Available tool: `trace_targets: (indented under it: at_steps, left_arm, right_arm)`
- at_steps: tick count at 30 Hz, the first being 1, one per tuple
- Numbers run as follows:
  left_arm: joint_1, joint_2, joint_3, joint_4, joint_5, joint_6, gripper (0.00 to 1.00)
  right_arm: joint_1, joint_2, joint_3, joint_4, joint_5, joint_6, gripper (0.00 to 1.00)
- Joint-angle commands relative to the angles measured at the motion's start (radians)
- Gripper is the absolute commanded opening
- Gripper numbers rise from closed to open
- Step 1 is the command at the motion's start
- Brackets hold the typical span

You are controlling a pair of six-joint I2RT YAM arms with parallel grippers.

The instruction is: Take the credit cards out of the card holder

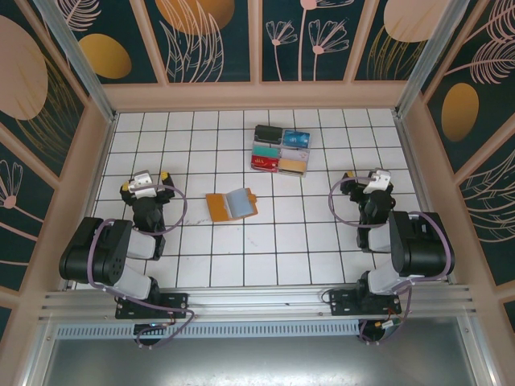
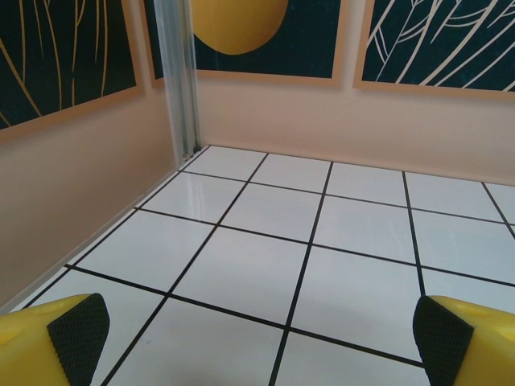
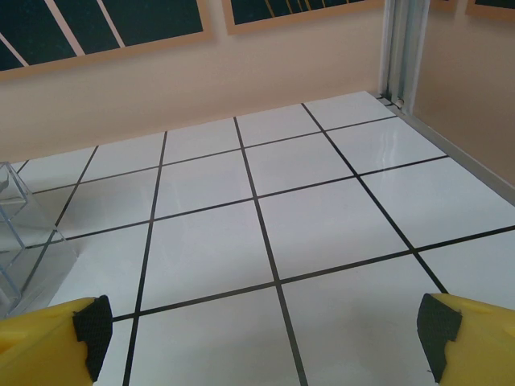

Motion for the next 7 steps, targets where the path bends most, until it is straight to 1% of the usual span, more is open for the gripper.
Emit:
trace_targets:
  at_steps: [1,7]
  left_arm:
    - [0.006,0.007,0.022,0.003,-0.004,-0.006,0.99]
    - [0.007,0.005,0.021,0.002,-0.001,-0.006,0.99]
  right_arm:
    - [0.005,0.01,0.016,0.026,0.01,-0.011,0.99]
    - [0.005,0.008,0.012,0.03,0.009,-0.012,0.99]
